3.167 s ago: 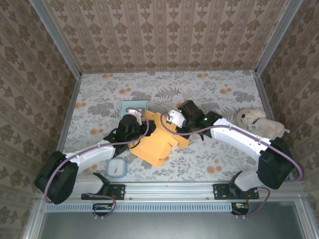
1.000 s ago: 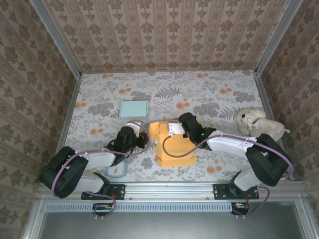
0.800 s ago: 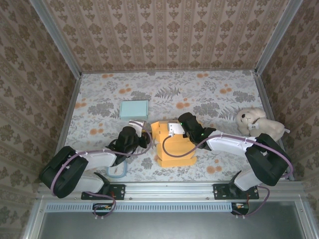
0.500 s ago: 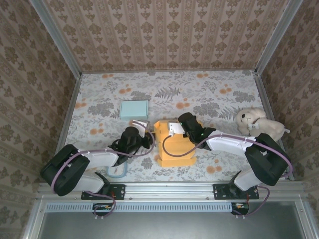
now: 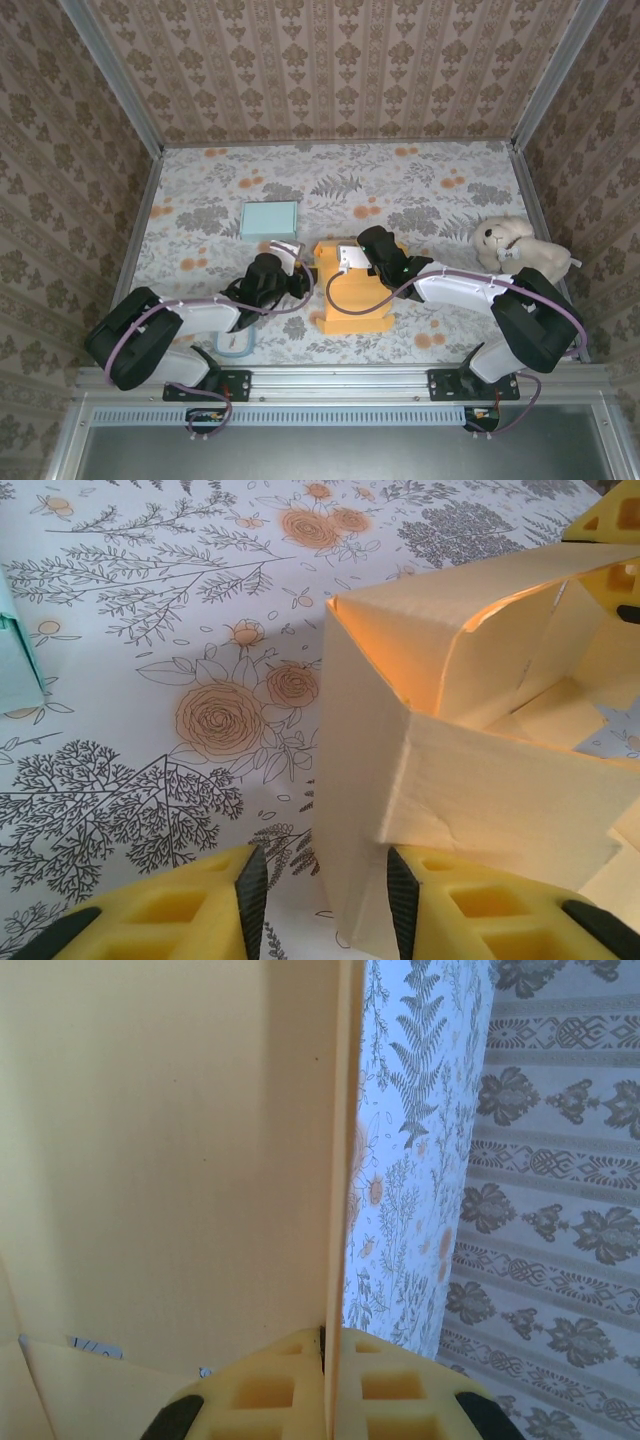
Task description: Fold the paper box
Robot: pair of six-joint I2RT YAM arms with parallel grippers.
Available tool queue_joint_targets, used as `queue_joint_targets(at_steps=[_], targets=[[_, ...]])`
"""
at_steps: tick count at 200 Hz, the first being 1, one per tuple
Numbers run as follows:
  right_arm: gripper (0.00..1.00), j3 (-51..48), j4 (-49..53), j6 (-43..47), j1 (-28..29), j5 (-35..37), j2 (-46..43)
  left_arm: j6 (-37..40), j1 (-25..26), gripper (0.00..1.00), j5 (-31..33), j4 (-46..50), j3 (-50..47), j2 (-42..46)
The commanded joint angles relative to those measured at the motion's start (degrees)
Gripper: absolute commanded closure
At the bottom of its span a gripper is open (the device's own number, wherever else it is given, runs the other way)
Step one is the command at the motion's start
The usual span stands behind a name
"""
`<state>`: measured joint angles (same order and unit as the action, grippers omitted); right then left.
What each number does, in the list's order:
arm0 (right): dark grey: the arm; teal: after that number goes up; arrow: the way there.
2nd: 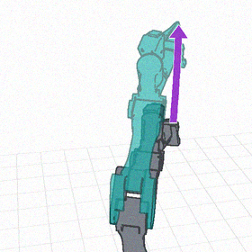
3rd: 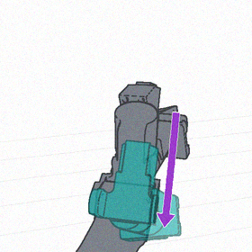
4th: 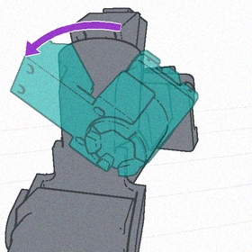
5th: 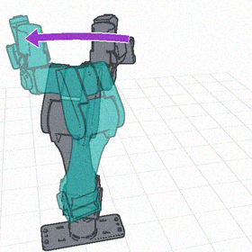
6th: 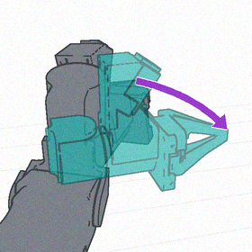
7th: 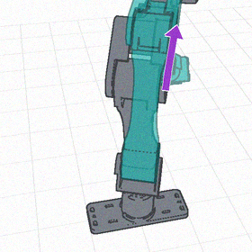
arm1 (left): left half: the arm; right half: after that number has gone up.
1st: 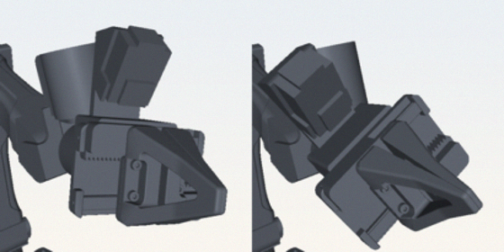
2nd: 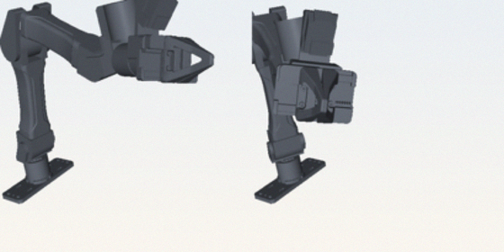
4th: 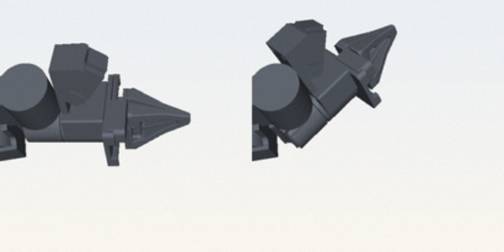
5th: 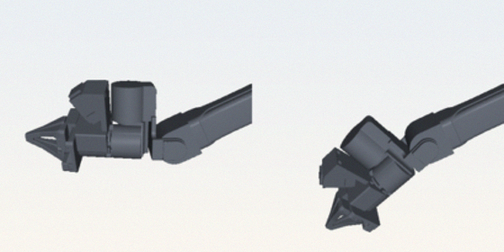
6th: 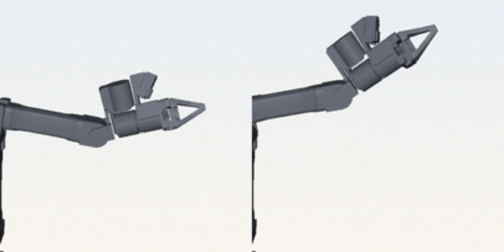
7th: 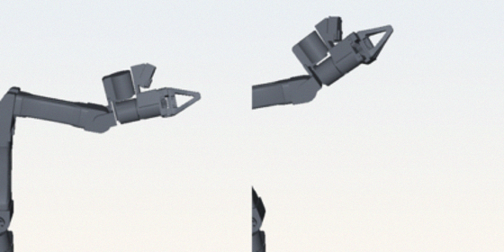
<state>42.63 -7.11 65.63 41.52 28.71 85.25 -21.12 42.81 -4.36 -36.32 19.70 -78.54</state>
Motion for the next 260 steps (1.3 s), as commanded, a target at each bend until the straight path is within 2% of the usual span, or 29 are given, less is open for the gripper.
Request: queue_joint_targets(at_steps=[1, 25, 61, 96, 168, 192, 213, 233, 260], targets=[[1.0, -0.4, 1.7, -0.7, 0.4, -0.4, 0.6, 0.9, -4.9, 0.54, -9.2, -1.9, -1.8, 1.0], [1.0, -0.4, 1.4, -0.6, 0.4, -0.4, 0.9, -0.5, -10.1, 0.52, -15.4, -3.2, -3.4, 2.3], [1.0, -0.5, 1.5, -0.7, 0.4, -0.6, 0.6, 2.5, -10.7, 0.42, -21.7, -7.4, -5.9, 3.0], [1.0, -0.5, 1.9, -0.8, 0.4, -1.0, 0.8, 4.2, -11.2, 0.35, -22.4, -9.7, -6.8, 2.1], [1.0, -0.3, 2.7, -1.1, 0.4, -0.9, 0.9, 3.1, -11.7, 0.35, -21.2, -12.3, -5.7, -3.3], [1.0, -0.1, 3.1, -1.3, 0.4, -1.0, 0.8, 2.8, -13.5, 0.35, -20.4, -13.8, -7.4, -2.6], [1.0, 0.1, 3.2, -1.3, 0.4, -1.0, 1.2, 2.4, -15.1, 0.35, -22.5, -15.9, -9.1, -1.8], [1.0, 0.3, 3.6, -1.3, 0.4, -0.9, 1.5, 1.5, -15.4, 0.35, -23.6, -18.5, -10.7, -0.7], [1.0, 0.3, 3.9, -1.3, 0.4, -0.8, 1.7, 1.8, -15.4, 0.35, -22.1, -17.0, -10.9, 0.7]])
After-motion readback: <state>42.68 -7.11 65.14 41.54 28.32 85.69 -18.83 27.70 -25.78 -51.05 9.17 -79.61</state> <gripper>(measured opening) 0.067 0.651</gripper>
